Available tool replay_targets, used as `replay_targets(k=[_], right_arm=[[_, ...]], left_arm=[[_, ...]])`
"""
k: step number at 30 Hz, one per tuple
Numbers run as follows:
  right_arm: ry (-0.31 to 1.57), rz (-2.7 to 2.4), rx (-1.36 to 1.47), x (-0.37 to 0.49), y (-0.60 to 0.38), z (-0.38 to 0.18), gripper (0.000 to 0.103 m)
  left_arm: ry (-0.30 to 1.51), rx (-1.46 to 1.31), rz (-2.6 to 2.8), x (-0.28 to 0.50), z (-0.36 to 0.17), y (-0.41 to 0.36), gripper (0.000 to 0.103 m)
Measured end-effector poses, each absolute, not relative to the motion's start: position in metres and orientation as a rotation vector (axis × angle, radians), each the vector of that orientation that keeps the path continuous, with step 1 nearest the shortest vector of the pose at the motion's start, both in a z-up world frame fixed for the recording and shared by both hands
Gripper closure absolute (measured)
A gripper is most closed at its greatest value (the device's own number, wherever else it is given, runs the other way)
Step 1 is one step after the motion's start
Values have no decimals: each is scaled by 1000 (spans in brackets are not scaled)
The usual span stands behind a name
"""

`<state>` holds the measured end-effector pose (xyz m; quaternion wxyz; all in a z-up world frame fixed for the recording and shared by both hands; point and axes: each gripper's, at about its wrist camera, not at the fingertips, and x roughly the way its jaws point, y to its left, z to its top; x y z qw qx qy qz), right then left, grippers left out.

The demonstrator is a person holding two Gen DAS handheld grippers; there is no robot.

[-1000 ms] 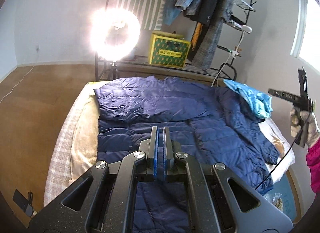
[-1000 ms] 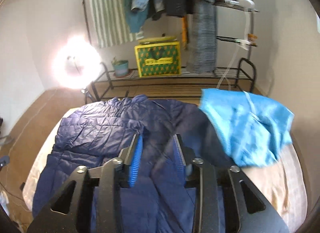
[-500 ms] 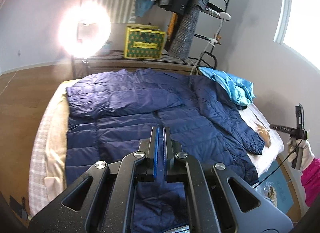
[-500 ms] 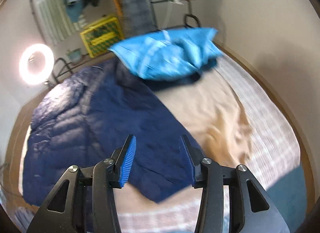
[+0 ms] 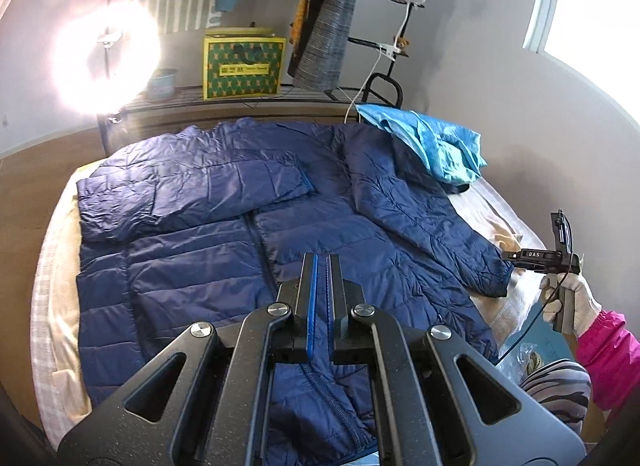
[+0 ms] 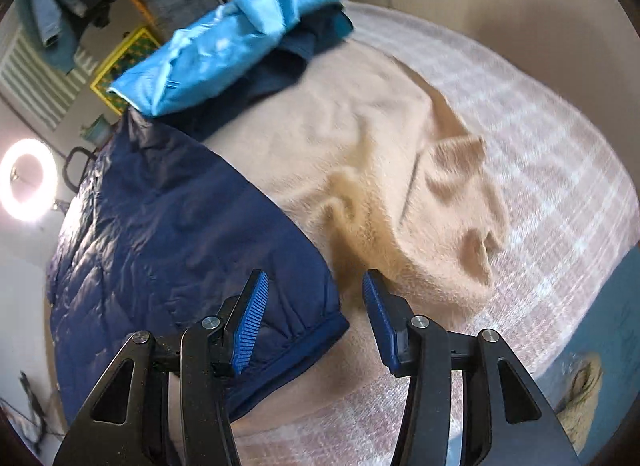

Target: Fold large clothes

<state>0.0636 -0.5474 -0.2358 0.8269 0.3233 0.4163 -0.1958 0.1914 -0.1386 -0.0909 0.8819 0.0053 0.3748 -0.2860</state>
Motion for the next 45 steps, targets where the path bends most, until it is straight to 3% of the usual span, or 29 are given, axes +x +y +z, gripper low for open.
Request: replay_targets(k=[3, 5, 8, 20, 25, 33, 42, 44, 45], right_arm=[[903, -401, 688, 65, -546, -241, 57], [912, -371, 684, 66, -543, -238, 81], [889, -353, 665, 64, -535, -227, 96], [691, -74, 546, 105, -427, -102, 98], [667, 73, 516, 154, -364, -78, 98], [724, 247, 464, 240, -271, -100, 98], [834, 328, 468, 306, -224, -162, 98], [855, 335, 462, 310, -221, -168, 93], [867, 333, 458, 312, -220, -170, 93]], left_arm=[[788, 6, -600, 196, -95, -143, 103], [790, -1, -598, 199, -98, -143, 103], [794, -5, -592, 203, -104, -140, 103], [831, -68, -577, 225, -132, -111, 103], [823, -130, -551, 234, -128, -90, 103], [815, -182, -500, 244, -128, -62, 103], [881, -197, -477, 255, -152, -56, 103], [908, -193, -502, 255, -159, -65, 94], [917, -188, -513, 255, -162, -69, 74]])
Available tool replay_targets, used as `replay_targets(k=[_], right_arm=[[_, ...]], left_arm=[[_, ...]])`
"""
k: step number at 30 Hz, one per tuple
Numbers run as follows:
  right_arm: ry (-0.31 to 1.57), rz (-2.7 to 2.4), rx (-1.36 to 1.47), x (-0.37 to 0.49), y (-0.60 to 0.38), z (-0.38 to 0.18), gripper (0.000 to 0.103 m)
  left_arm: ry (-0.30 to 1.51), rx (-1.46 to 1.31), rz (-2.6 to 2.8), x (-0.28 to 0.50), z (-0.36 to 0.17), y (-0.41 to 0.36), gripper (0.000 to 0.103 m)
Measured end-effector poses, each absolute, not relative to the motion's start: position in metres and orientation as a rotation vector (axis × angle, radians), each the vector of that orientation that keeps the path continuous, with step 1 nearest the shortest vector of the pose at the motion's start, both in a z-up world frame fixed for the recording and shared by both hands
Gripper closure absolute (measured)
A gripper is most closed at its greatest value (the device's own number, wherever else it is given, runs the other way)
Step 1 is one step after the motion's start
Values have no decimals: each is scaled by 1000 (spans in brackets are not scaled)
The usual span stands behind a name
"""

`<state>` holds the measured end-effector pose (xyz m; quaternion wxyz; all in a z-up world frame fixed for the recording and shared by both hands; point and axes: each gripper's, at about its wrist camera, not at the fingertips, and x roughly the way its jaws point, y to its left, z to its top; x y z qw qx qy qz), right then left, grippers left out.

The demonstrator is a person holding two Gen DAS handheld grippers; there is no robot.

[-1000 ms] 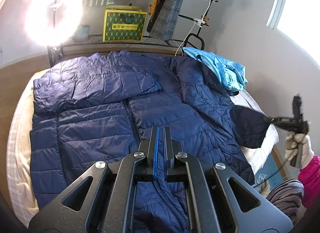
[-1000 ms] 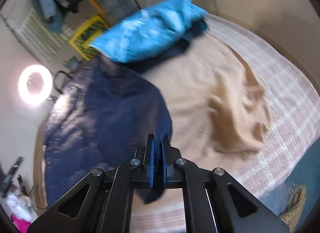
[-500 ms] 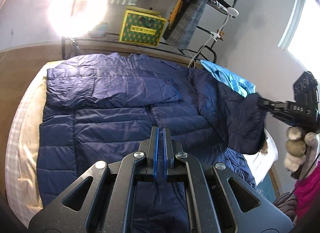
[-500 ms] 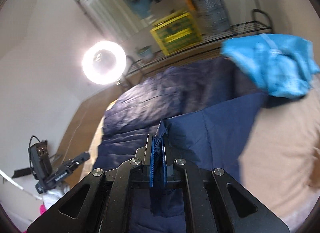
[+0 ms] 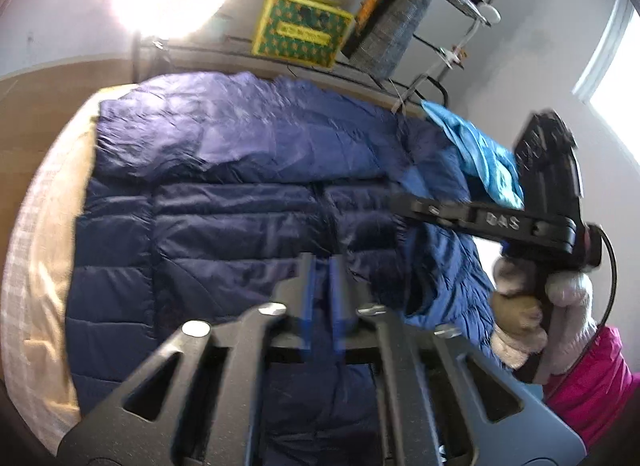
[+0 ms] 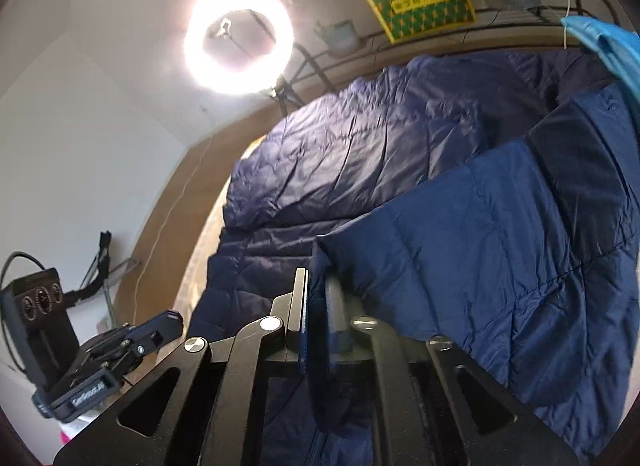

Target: Fold large clothes

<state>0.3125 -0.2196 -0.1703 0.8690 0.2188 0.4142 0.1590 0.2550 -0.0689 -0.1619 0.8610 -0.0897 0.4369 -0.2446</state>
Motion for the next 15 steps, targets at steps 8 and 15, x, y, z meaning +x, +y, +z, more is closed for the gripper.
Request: replay_targets(k=[8, 15], right_arm=[[765, 272, 466, 283, -258, -128, 69], [640, 112, 522, 209, -311, -88, 61]], left_arm=[[1007, -161, -618, 259, -184, -123, 44], [1178, -239, -622, 282, -232, -151, 44]])
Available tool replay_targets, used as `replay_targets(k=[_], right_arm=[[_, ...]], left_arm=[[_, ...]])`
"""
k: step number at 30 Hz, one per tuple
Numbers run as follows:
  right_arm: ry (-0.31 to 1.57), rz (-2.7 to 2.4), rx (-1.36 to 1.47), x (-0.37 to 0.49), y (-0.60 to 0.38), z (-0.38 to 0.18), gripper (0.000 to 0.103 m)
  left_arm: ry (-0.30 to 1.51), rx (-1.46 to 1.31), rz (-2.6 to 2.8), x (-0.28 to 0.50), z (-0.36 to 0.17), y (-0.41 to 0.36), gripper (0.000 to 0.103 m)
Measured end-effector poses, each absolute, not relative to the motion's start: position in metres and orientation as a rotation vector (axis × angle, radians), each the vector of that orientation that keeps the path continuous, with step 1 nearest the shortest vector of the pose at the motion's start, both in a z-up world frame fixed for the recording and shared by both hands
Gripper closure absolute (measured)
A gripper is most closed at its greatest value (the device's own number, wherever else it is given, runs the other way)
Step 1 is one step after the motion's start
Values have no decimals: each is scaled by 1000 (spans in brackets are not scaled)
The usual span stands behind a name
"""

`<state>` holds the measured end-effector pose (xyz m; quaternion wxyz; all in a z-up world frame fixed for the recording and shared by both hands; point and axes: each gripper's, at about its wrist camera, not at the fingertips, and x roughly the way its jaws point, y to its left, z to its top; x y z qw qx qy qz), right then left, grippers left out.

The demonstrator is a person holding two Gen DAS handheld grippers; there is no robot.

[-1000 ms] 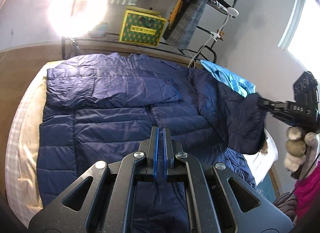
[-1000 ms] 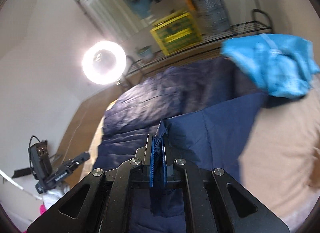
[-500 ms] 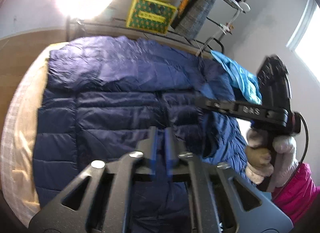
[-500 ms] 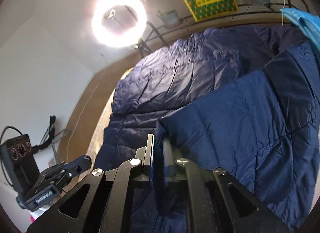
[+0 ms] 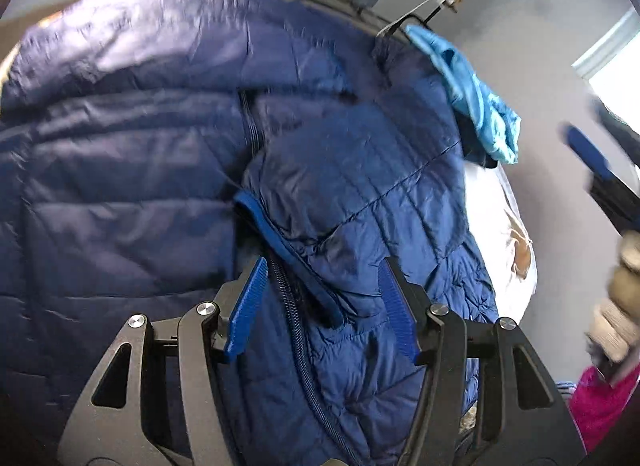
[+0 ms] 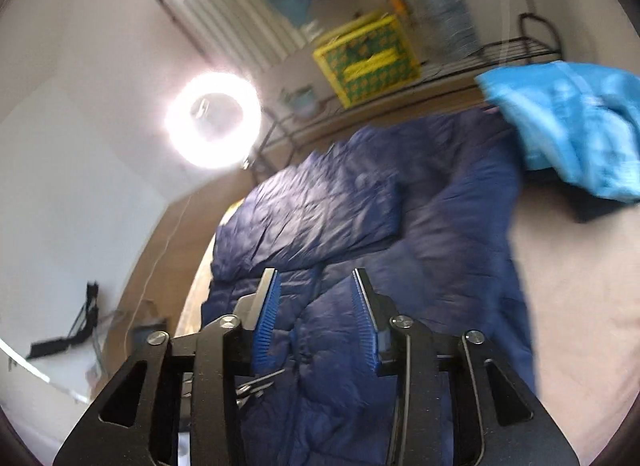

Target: Fold large clothes

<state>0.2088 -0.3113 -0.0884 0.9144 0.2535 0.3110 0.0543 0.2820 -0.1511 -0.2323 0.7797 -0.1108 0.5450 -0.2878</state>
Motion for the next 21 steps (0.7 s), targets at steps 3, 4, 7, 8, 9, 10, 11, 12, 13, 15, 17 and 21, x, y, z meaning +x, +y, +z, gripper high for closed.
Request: replay_targets(k=[3, 4, 7, 8, 9, 10, 11, 12, 13, 15, 17, 21], right_arm=[[606, 31, 507, 179, -326, -83, 55], [598, 15, 506, 172, -330, -83, 55], [582, -3, 519, 163, -339, -79, 55], [575, 2, 514, 161, -341, -77, 55], [570, 0, 505, 163, -340, -75, 55], [563, -7, 490, 163, -340, -73, 55], [557, -16, 480, 163, -340, -71, 55], [554, -20, 476, 163, -340, -70, 55], [552, -22, 476, 164, -341, -69, 55], [546, -5, 486, 165, -342, -66, 55], [543, 2, 472, 165, -340, -64, 55], [541, -6, 448, 166, -337, -64, 55]], left_arm=[[1195, -267, -598, 288, -245, -158, 44], [1190, -264, -592, 290, -246, -162, 44], [1162, -179, -576, 294, -247, -175, 85], [1165, -164, -584, 296, -247, -179, 92], [1160, -157, -587, 297, -246, -182, 94], [1150, -146, -591, 299, -244, -183, 95], [1121, -102, -584, 300, -237, -186, 96], [1103, -77, -577, 301, -233, -186, 96], [1066, -36, -566, 305, -223, -186, 97], [1026, -4, -558, 313, -210, -182, 97], [992, 5, -534, 330, -193, -171, 97], [937, -4, -468, 369, -172, -144, 97]])
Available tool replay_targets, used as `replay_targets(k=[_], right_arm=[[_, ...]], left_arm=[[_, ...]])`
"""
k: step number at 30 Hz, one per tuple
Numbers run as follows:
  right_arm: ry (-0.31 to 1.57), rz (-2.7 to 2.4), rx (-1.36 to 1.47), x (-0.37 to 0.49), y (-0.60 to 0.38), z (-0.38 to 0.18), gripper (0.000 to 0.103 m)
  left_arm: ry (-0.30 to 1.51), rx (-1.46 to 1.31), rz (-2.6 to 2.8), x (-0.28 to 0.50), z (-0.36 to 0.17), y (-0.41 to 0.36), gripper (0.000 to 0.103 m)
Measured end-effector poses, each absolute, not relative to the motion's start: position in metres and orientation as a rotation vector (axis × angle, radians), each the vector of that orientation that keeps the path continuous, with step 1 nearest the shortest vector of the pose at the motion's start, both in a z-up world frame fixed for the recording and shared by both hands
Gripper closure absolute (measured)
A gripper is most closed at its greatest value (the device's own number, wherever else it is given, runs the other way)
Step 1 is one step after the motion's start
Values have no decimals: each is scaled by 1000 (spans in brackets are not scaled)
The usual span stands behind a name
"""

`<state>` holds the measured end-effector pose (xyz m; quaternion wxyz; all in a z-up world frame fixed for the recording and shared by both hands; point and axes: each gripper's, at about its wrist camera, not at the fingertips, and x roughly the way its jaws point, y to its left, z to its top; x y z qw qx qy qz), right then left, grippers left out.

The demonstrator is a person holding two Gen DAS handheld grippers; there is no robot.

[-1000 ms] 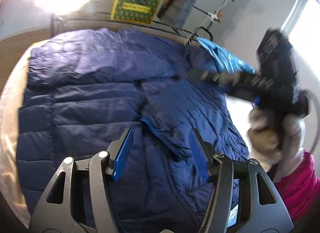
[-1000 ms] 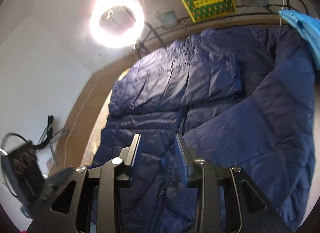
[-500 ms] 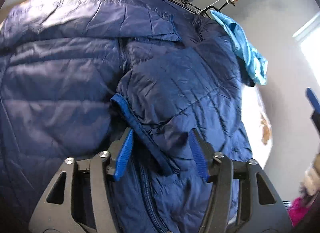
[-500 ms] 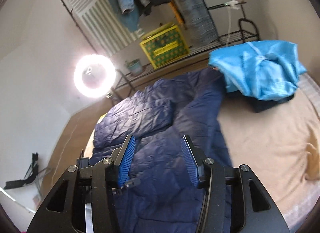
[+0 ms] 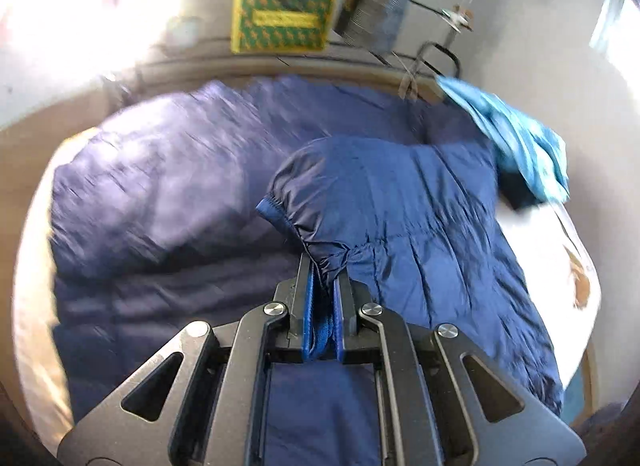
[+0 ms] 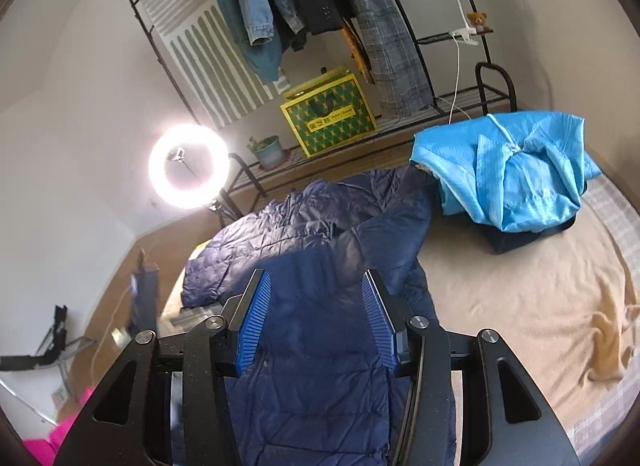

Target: Fold large clothes

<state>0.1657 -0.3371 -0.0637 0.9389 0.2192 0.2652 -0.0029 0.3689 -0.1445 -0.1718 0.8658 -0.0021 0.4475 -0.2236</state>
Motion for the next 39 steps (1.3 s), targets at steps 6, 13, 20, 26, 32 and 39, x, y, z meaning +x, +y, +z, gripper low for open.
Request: replay_targets(k=[6, 13, 20, 26, 32, 39], right_arm=[[576, -14, 416, 174, -330, -71, 55], [605, -5, 407, 182, -324, -76, 55], [636, -9, 373, 188, -317, -82, 55], [656, -10, 360, 194, -312, -85, 55], [666, -13, 309, 196, -300, -87, 55], [668, -14, 295, 197, -299, -90, 55]], left_arm=[[891, 6, -338, 427, -174, -106, 97], [915, -37, -201, 483, -213, -65, 97], [924, -22, -149, 496, -238, -47, 97], [961, -11, -133, 497, -258, -43, 97], [948, 45, -78, 513, -253, -46, 92], [968, 42, -48, 510, -253, -31, 83]])
